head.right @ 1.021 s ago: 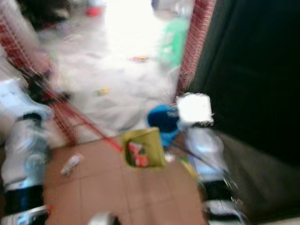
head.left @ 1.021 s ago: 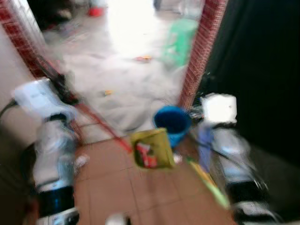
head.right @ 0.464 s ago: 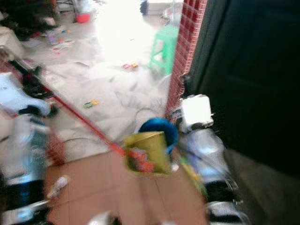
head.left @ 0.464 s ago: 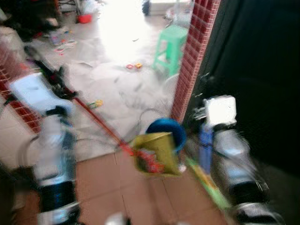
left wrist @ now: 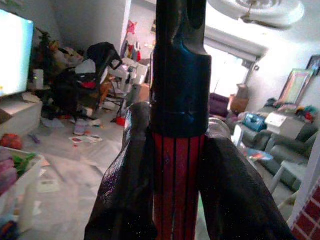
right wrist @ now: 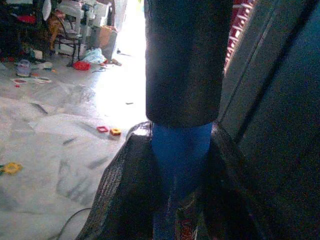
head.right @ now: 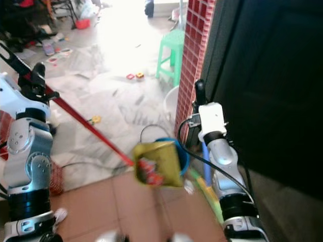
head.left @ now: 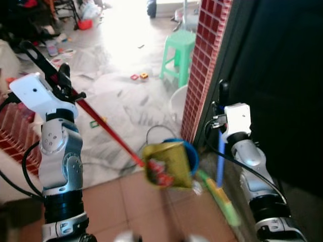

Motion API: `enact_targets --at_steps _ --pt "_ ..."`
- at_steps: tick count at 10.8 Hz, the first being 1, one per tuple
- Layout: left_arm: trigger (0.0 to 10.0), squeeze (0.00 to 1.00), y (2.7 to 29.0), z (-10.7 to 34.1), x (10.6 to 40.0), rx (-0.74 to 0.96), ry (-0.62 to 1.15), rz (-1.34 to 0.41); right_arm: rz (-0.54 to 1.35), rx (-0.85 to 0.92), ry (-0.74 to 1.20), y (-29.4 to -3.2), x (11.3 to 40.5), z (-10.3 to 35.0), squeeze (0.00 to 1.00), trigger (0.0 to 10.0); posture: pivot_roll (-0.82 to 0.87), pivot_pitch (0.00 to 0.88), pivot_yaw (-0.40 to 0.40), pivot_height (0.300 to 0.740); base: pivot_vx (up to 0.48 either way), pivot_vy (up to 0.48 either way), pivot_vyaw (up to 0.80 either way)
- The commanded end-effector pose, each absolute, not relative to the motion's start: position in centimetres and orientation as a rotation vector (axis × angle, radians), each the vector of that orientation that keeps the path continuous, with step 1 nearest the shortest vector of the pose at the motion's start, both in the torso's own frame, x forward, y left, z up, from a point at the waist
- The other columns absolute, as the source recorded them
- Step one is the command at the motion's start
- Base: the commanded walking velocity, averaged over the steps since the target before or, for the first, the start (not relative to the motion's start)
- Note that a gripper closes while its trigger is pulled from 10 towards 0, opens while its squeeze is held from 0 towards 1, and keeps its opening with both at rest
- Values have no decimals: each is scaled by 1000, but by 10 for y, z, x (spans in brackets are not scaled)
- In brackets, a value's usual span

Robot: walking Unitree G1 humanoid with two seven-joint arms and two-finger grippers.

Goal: Sweep floor

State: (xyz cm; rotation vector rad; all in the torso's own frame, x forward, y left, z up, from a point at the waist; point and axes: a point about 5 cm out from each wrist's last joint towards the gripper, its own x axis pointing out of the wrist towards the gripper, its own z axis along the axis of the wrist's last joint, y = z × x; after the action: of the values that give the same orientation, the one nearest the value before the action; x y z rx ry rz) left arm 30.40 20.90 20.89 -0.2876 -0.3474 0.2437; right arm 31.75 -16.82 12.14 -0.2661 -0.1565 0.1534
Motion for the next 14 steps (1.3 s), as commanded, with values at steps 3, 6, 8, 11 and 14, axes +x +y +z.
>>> enact_targets --at_steps 3,6,8,11,14 --pt "10000 0 217 228 302 -277 -437 280 183 -250 -217 -157 320 133 0 10000 -66 0 35 740 480 0 0" --pt "10000 0 204 226 305 -216 -444 289 184 -249 -217 -156 320 133 0 10000 -66 0 37 740 0 0 0" --pt "10000 0 195 226 308 -111 -471 302 186 -246 -218 -155 320 133 0 10000 -71 0 39 740 0 0 0" --pt "10000 0 176 230 314 -59 -514 264 187 -248 -219 -155 321 133 0 10000 -76 0 37 740 0 0 0" --pt "10000 0 143 241 324 -12 -593 242 191 -245 -223 -153 320 134 0 10000 -83 0 39 740 0 0 0"
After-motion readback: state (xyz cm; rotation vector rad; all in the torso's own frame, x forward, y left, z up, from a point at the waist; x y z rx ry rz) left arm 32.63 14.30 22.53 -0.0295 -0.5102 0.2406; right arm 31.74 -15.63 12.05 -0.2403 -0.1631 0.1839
